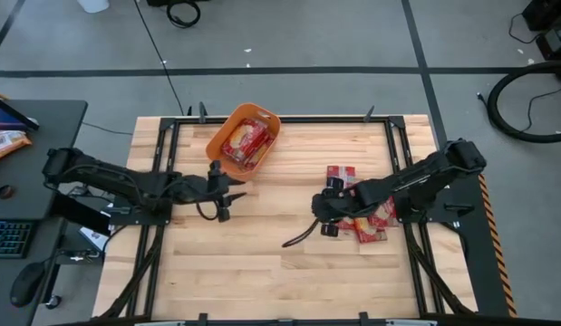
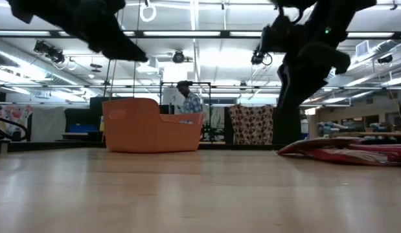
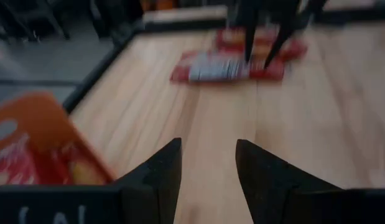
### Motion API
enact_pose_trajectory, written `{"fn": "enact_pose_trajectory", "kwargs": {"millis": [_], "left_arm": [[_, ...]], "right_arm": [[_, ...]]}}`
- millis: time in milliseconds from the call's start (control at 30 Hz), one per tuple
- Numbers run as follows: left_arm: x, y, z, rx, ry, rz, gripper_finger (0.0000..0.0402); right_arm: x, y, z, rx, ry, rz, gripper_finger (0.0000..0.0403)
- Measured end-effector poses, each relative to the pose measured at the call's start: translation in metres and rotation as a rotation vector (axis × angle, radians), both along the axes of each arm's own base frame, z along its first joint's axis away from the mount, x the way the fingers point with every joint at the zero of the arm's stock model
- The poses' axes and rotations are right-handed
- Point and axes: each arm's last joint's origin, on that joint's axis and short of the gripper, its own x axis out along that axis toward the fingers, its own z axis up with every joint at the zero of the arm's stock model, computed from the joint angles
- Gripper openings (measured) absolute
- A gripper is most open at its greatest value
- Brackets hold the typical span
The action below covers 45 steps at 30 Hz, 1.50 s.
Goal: Sort popcorn bags into baskets
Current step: Put the red popcorn bag into the orange bin
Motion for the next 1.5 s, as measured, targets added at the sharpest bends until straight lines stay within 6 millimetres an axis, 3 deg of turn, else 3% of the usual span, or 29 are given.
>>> {"fn": "enact_pose_trajectory", "kwargs": {"millis": [200, 500, 667, 933, 1100, 1333, 1500], "left_arm": [[-0.006, -0.006, -0.001, -0.009, -0.048, -0.019, 0.0155], [-0.027, -0.022, -0.014, 0.027, -0.114, 0.005, 0.0155], [-0.032, -0.028, -0.015, 0.036, -0.163, 0.013, 0.0155], [-0.038, -0.032, -0.011, 0.032, -0.183, 0.013, 0.0155], [-0.038, -0.033, -0.011, 0.027, -0.185, 0.009, 0.0155], [-0.038, -0.034, -0.011, 0.008, -0.191, 0.014, 0.0155], [-0.038, -0.034, -0.011, -0.013, -0.196, 0.017, 0.0155]], "right_arm": [[-0.001, 0.005, -0.001, -0.054, 0.209, -0.008, 0.016], [-0.013, 0.01, -0.012, -0.141, 0.387, -0.037, 0.0214], [-0.014, 0.011, -0.022, -0.2, 0.428, -0.021, 0.0231], [-0.016, 0.009, -0.036, -0.253, 0.448, -0.026, 0.0224], [-0.021, 0.002, -0.045, -0.272, 0.459, -0.042, 0.0183], [-0.03, -0.007, -0.056, -0.265, 0.5, -0.06, 0.0076], [-0.026, -0.009, -0.053, -0.289, 0.512, -0.013, 0.0009]]}}
